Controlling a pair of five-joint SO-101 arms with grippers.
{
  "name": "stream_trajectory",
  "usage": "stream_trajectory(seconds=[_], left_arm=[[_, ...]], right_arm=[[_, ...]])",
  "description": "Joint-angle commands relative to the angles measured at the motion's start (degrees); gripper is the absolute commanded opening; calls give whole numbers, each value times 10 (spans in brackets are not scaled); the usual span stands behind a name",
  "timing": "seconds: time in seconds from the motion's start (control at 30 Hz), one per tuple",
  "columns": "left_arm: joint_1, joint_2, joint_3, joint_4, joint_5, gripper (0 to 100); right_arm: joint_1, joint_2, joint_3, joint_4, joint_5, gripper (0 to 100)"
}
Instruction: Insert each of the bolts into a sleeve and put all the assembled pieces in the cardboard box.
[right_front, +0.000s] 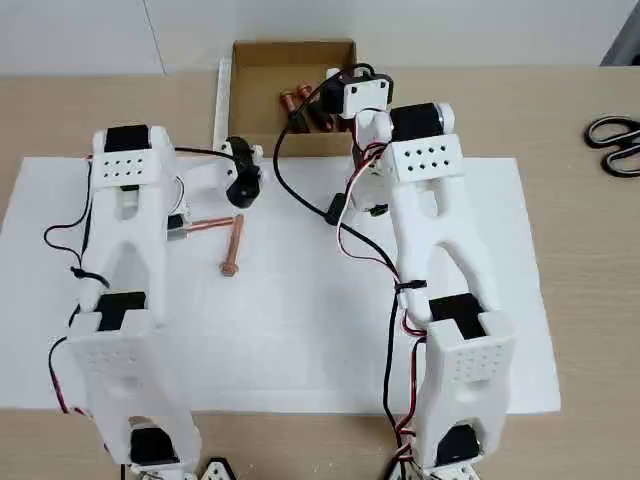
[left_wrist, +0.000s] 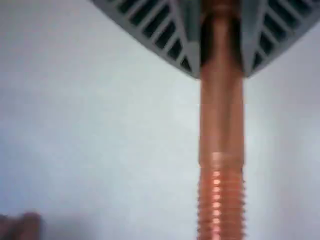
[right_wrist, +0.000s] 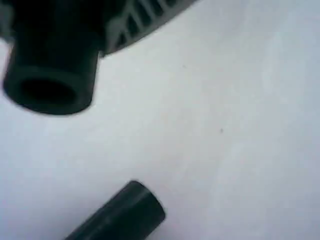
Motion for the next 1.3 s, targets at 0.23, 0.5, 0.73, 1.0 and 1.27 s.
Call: stream_trajectory(seconds=[0.23,0.5,0.73,1.0,1.27], left_arm=[[4,66,-5,-85,-78,8],[0,76,-40,-84,-20,124],[0,76,-175,-10,19,122],[-1,76,-356,69,132,122],[-1,76,-472,70,627,126]], right_arm=[[-3,-31,-3,7,5,4],[-3,-31,-3,7,5,4],[-3,-31,-3,7,5,4],[-3,-34,-3,6,5,4],[0,-34,-3,6,5,4]])
